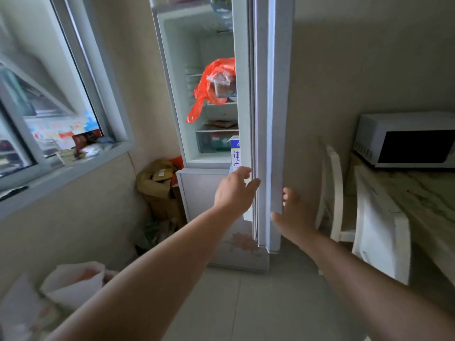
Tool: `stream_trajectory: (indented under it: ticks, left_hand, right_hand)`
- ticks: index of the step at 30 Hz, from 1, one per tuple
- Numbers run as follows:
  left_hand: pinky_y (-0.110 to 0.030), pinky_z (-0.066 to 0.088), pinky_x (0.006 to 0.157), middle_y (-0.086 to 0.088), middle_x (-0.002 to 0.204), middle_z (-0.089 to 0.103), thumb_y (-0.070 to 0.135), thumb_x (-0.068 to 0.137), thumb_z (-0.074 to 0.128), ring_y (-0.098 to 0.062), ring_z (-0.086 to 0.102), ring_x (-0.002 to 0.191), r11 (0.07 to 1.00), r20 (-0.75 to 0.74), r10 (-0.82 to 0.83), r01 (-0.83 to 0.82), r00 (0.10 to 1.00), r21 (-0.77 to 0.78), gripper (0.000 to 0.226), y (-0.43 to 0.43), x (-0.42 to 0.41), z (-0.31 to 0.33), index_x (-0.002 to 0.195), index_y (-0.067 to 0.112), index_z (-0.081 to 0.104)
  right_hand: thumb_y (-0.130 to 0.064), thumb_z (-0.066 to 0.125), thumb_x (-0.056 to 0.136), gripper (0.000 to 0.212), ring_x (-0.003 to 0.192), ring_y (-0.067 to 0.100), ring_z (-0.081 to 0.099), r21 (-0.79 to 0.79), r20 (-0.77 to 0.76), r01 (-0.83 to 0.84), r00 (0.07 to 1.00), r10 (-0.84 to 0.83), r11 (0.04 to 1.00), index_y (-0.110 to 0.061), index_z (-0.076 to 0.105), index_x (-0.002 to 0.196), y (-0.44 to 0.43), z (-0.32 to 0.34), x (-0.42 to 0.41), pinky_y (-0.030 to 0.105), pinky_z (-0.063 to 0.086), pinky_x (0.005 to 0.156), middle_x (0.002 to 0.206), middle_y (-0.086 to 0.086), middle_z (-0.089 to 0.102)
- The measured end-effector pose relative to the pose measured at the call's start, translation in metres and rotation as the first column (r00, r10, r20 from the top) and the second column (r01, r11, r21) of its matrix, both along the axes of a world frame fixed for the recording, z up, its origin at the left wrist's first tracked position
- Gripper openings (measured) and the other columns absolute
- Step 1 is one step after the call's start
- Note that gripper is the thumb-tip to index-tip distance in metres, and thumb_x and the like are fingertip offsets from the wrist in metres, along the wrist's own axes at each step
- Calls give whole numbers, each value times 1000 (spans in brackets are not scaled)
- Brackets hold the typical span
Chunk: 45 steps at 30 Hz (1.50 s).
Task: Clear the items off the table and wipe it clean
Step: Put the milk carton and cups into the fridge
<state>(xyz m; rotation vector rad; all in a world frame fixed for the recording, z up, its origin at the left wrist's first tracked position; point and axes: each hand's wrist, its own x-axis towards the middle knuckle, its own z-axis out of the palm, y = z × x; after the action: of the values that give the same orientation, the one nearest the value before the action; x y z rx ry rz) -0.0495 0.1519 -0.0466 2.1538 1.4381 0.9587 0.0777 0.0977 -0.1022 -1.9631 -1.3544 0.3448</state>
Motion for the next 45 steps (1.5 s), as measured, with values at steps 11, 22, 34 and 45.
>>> stream_trajectory:
  ticks: [11, 22, 34, 45]
  left_hand:
    - [-35, 49, 92, 2, 134, 52, 47, 90, 59, -18, 52, 119, 980, 38, 170, -173, 985, 94, 52, 51, -48, 12, 131, 21, 42]
    - [-29, 45, 65, -2, 119, 50, 41, 93, 56, -18, 54, 84, 968, -15, 209, -205, 978, 144, 37, 139, -127, 11, 120, 19, 44]
    - [-34, 35, 71, -6, 120, 57, 32, 96, 52, -28, 57, 107, 956, -72, 291, -286, 954, 72, 28, 251, -191, 17, 116, 13, 45]
    - [-31, 36, 70, -5, 100, 57, 26, 92, 53, -27, 51, 89, 938, 93, 346, -345, 933, -30, 15, 368, -218, 7, 101, 17, 45]
  right_hand:
    - [3, 42, 88, 56, 129, 17, 46, -22, -21, -248, 969, 248, 968, -22, 41, 138, 55, 5, -58, 30, 38, 104, 140, -2, 49]
    - [-9, 47, 89, 44, 125, 18, 50, 17, -60, -89, 994, 90, 996, -19, 52, 131, 149, 5, -108, 31, 40, 104, 136, -1, 53]
    - [-6, 48, 89, 42, 124, 15, 50, 11, -99, -33, 995, 34, 999, -20, 54, 129, 214, -9, -140, 27, 38, 101, 135, -2, 54]
    - [-17, 55, 90, 38, 117, 19, 54, -36, 5, -48, 999, 48, 998, -24, 55, 127, 326, -1, -131, 27, 42, 93, 130, -3, 57]
